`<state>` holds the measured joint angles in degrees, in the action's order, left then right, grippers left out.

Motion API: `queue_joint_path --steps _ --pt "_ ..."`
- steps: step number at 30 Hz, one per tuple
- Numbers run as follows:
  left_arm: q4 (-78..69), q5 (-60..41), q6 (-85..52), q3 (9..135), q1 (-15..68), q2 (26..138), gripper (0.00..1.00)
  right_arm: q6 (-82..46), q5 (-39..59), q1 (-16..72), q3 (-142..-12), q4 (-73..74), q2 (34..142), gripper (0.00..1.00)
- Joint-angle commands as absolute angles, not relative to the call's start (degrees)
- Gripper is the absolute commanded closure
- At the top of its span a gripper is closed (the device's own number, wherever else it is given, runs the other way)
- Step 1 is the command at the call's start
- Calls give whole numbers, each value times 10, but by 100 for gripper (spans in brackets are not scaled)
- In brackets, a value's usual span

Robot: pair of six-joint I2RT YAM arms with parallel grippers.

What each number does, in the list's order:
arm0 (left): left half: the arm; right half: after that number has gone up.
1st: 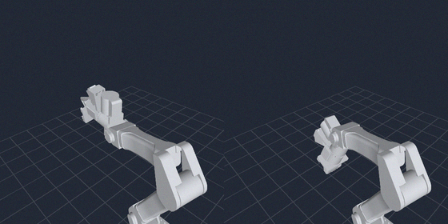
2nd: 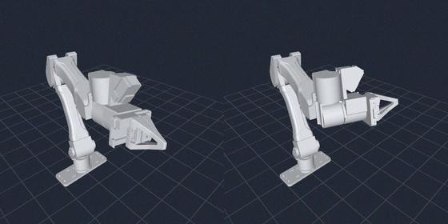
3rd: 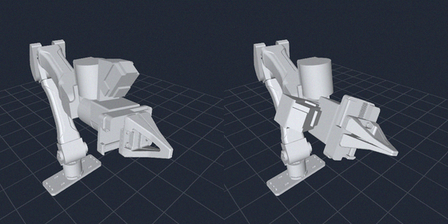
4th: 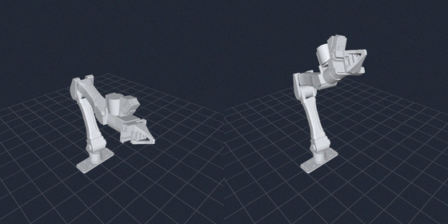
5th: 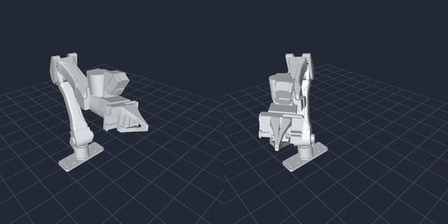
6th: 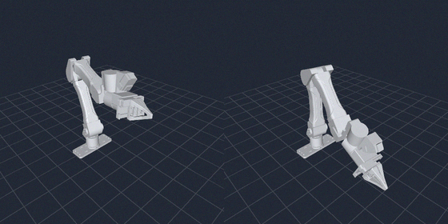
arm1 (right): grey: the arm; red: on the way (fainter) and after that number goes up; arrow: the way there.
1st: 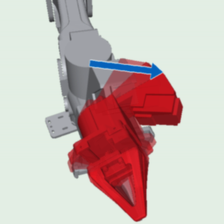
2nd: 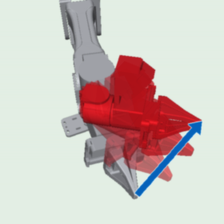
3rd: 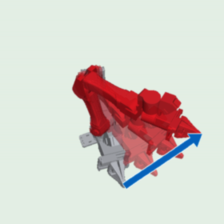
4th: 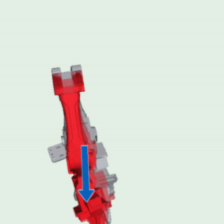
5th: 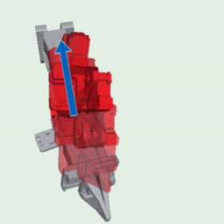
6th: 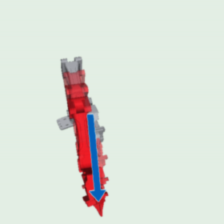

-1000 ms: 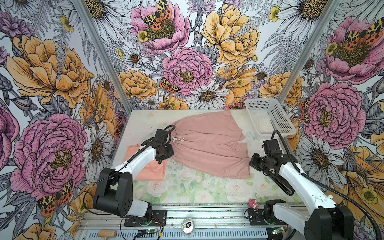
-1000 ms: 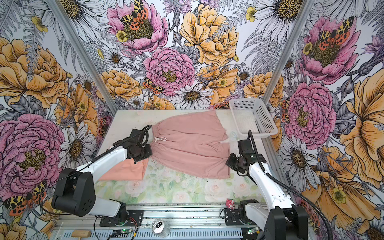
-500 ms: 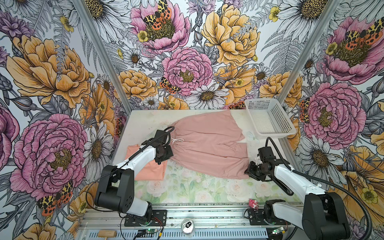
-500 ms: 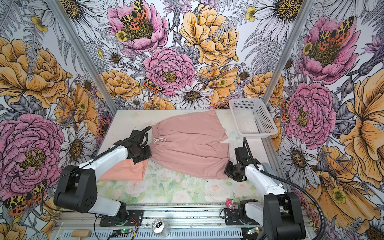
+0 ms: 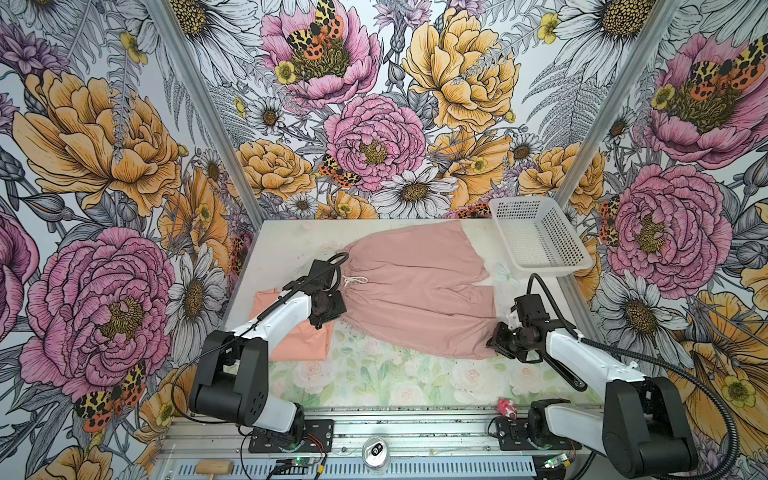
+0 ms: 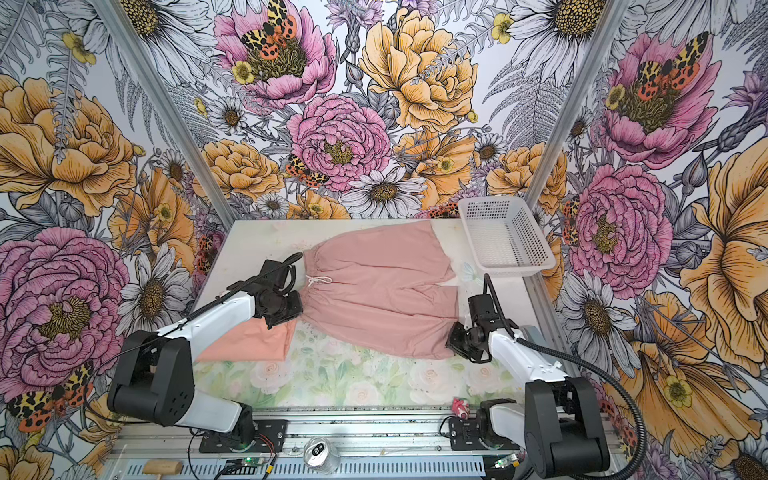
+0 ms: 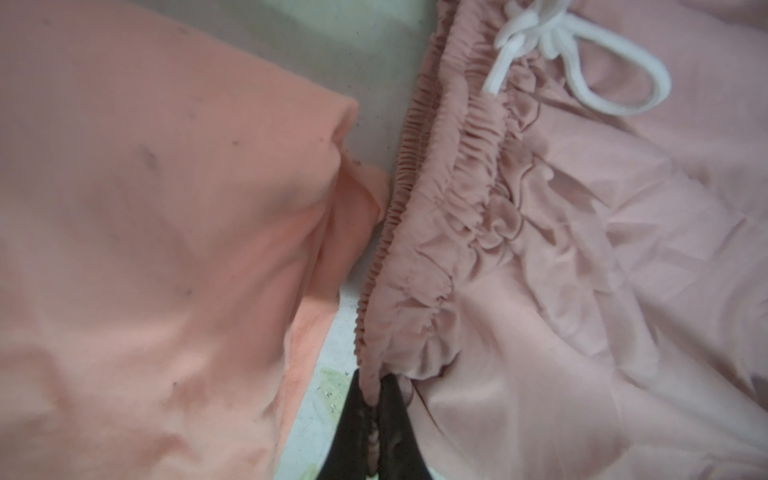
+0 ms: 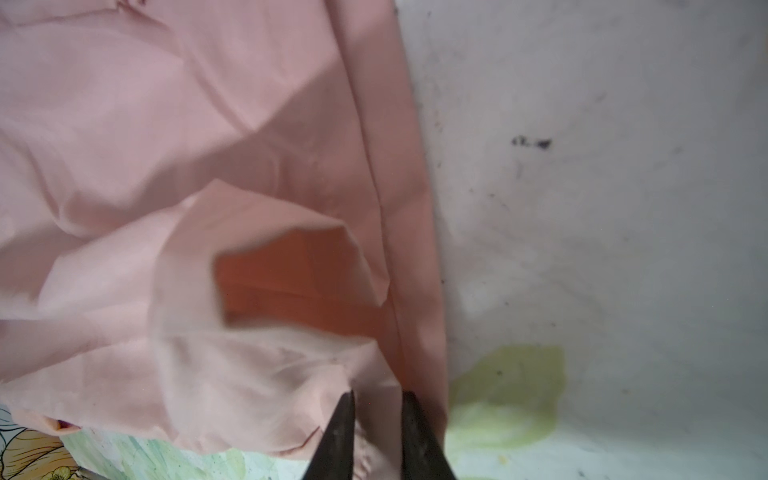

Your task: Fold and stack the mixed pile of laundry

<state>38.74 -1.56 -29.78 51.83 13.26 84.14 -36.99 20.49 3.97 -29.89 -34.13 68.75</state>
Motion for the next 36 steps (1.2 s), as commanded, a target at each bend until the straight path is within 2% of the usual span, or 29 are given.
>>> queue_joint_path --steps 1,6,20,26,36 --pt "386 -17 -291 510 126 834 100 -361 212 46 -293 -331 686 80" --pt "386 -16 -293 506 126 824 100 -375 197 46 -296 -337 652 100" --pt "409 -33 -313 503 110 732 100 -371 142 3 -401 -498 506 100" --pt "414 -51 -327 503 110 690 100 -365 144 -20 -428 -521 478 100" --pt "446 -41 -369 490 183 654 100 -356 77 -27 -514 -620 456 100"
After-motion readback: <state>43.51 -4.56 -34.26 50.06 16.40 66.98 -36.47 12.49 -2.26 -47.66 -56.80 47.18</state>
